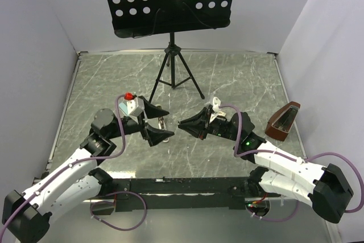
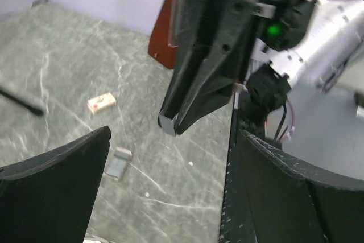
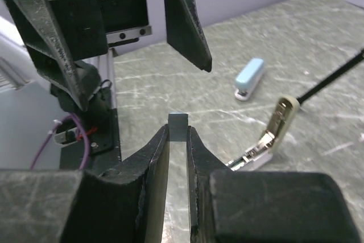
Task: Load the staples into the stapler
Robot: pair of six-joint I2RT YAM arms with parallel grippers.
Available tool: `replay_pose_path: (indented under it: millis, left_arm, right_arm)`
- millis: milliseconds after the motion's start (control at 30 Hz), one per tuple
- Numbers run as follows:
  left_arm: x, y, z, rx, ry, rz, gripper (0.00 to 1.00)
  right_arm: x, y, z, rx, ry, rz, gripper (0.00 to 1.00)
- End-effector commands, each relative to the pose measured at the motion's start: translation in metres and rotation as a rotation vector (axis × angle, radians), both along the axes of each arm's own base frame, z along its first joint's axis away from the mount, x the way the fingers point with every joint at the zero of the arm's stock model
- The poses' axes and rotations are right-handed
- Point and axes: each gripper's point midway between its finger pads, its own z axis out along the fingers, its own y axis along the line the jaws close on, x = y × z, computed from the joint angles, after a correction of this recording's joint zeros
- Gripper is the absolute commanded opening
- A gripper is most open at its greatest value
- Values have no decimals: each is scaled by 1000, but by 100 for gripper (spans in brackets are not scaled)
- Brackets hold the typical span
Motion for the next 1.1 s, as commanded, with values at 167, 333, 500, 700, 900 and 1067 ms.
replay_pose_path:
  millis: [167,333,500,700,900,1067]
  left_arm:
    - [-36,-7,30,53,-316,-271,99]
    - [-34,-12,23,52,-296,-300,93]
    - [-33,-16,27,27,-265,-316,80]
    - [-32,-22,25,34,-217,-355,64]
    - [-30,-24,20,47,-175,-378,51]
    - [-32,-24,22,44,-178,-384,43]
  right_arm:
    - [-30,5,28,82,-113,164,18]
    - [-37,4,28,78,-131,194,18]
    - [-39,4,29,75,-141,206,18]
    - [-39,3,28,72,-144,209,18]
    - [-41,3,29,75,-148,212,18]
    - [-41,3,29,73,-148,213,18]
